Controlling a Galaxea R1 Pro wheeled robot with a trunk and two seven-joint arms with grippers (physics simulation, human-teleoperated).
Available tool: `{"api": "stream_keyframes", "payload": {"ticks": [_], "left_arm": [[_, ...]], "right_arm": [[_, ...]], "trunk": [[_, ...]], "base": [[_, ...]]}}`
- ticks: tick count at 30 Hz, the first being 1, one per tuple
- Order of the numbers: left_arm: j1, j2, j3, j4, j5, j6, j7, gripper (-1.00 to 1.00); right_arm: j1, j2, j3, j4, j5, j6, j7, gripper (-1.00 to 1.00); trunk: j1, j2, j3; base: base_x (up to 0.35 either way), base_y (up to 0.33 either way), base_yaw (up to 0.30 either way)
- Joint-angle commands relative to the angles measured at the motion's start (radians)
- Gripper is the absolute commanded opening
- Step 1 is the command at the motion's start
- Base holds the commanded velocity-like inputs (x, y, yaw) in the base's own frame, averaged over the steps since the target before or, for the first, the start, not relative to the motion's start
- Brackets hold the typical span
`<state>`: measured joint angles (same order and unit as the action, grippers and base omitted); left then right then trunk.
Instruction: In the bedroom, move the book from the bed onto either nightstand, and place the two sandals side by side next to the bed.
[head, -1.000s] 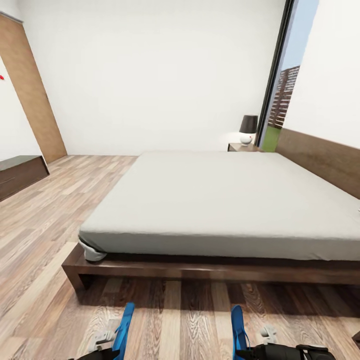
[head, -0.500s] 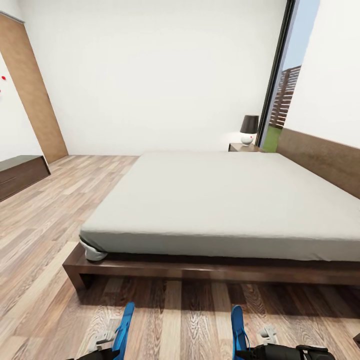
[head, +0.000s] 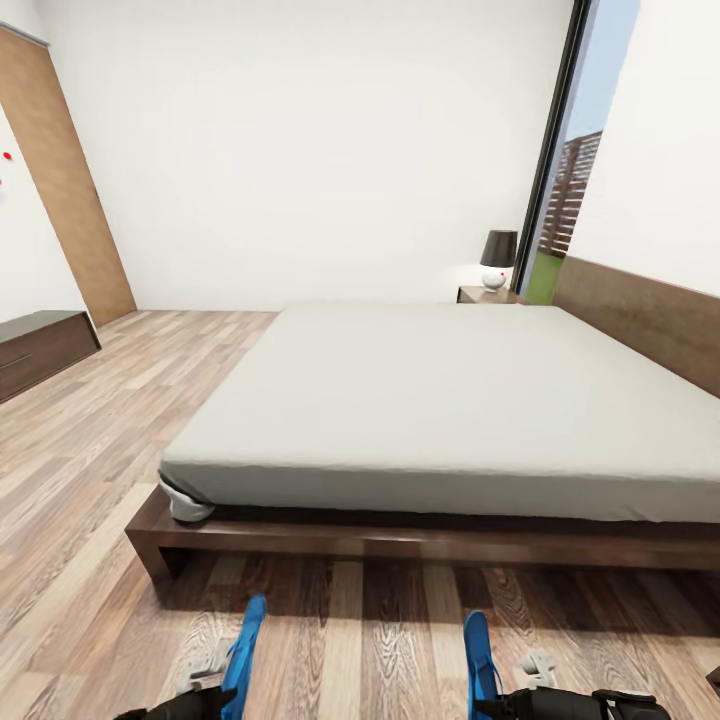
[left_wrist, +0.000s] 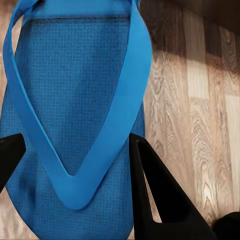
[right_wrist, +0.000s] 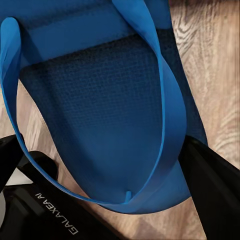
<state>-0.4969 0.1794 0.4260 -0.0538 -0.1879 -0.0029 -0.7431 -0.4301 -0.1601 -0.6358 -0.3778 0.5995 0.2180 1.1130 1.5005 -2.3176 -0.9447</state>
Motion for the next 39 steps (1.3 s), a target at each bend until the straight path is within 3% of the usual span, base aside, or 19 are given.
{"api": "stream_keyframes", "payload": {"ticks": [1, 5, 8, 10, 12, 13, 14, 16, 22, 25, 29, 32, 34, 39], "left_arm": [[0.0, 0.001, 0.004, -0.022, -0.015, -0.001, -0.003, -1.0], [0.0, 0.001, 0.005, -0.175, -0.015, 0.031, -0.005, -1.0], [0.0, 0.0, 0.004, -0.27, -0.015, 0.142, 0.035, -1.0], [0.0, -0.003, 0.002, -0.318, -0.016, 0.218, 0.133, -1.0], [0.0, -0.012, 0.001, -0.347, -0.016, 0.274, 0.29, -1.0], [0.0, -0.015, 0.001, -0.349, -0.016, 0.28, 0.318, -1.0], [-0.001, -0.023, 0.0, -0.355, -0.016, 0.292, 0.388, -1.0], [-0.001, -0.029, 0.0, -0.358, -0.017, 0.301, 0.453, -1.0], [-0.002, -0.031, 0.0, -0.36, -0.018, 0.33, 0.564, -1.0], [-0.002, -0.033, -0.001, -0.361, -0.017, 0.336, 0.668, -1.0], [-0.003, -0.054, -0.001, -0.362, -0.023, 0.335, 0.713, -1.0], [-0.004, -0.071, -0.001, -0.362, -0.047, 0.331, 0.716, -1.0], [-0.005, -0.096, -0.001, -0.362, -0.074, 0.326, 0.715, -1.0], [-0.005, -0.127, -0.001, -0.361, -0.091, 0.317, 0.703, -1.0]], "right_arm": [[-0.001, 0.001, -0.009, -0.001, 0.005, 0.011, 0.005, -1.0], [-0.001, 0.001, -0.01, -0.001, 0.005, 0.011, 0.004, -1.0], [-0.001, 0.001, -0.01, -0.001, 0.005, 0.011, 0.004, -1.0], [-0.001, 0.001, -0.01, -0.001, 0.005, 0.011, 0.004, -1.0], [-0.001, 0.001, -0.01, -0.001, 0.005, 0.011, 0.004, -1.0], [-0.001, 0.001, -0.01, -0.001, 0.005, 0.011, 0.004, -1.0], [-0.001, 0.001, -0.01, -0.001, 0.005, 0.011, 0.004, -1.0], [-0.001, 0.001, -0.01, -0.001, 0.005, 0.011, 0.004, -1.0], [-0.001, 0.001, -0.01, -0.001, 0.005, 0.011, 0.004, -1.0], [-0.001, 0.001, -0.01, -0.001, 0.005, 0.011, 0.004, -1.0], [-0.001, 0.001, -0.01, -0.001, 0.005, 0.011, 0.004, -1.0], [-0.001, 0.001, -0.01, -0.001, 0.005, 0.011, 0.004, -1.0], [-0.001, 0.001, -0.01, -0.001, 0.005, 0.011, 0.004, -1.0], [-0.001, 0.001, -0.01, -0.001, 0.005, 0.011, 0.004, -1.0]], "trunk": [[0.0, 0.0, -0.001], [0.0, 0.0, -0.001], [0.0, 0.0, -0.001], [0.0, 0.0, -0.001], [0.0, 0.0, -0.001], [0.0, 0.0, -0.001], [0.0, 0.0, -0.001], [0.0, 0.0, -0.001], [0.0, 0.0, -0.001], [0.0, 0.0, -0.001], [0.0, 0.0, -0.001], [0.0, 0.0, -0.001], [0.0, 0.0, -0.001], [0.0, 0.0, -0.001]], "base": [[0.0, 0.0, 0.0], [0.0, 0.0, 0.0], [0.0, 0.0, 0.0], [0.0, 0.0, 0.0], [0.0, 0.0, 0.0], [0.0, 0.0, 0.0], [0.0, 0.0, 0.0], [0.0, 0.0, 0.0], [0.0, 0.0, 0.0], [0.0, 0.0, 0.0], [0.0, 0.0, 0.0], [0.0, 0.0, 0.0], [0.0, 0.0, 0.0], [0.0, 0.0, 0.0]]}}
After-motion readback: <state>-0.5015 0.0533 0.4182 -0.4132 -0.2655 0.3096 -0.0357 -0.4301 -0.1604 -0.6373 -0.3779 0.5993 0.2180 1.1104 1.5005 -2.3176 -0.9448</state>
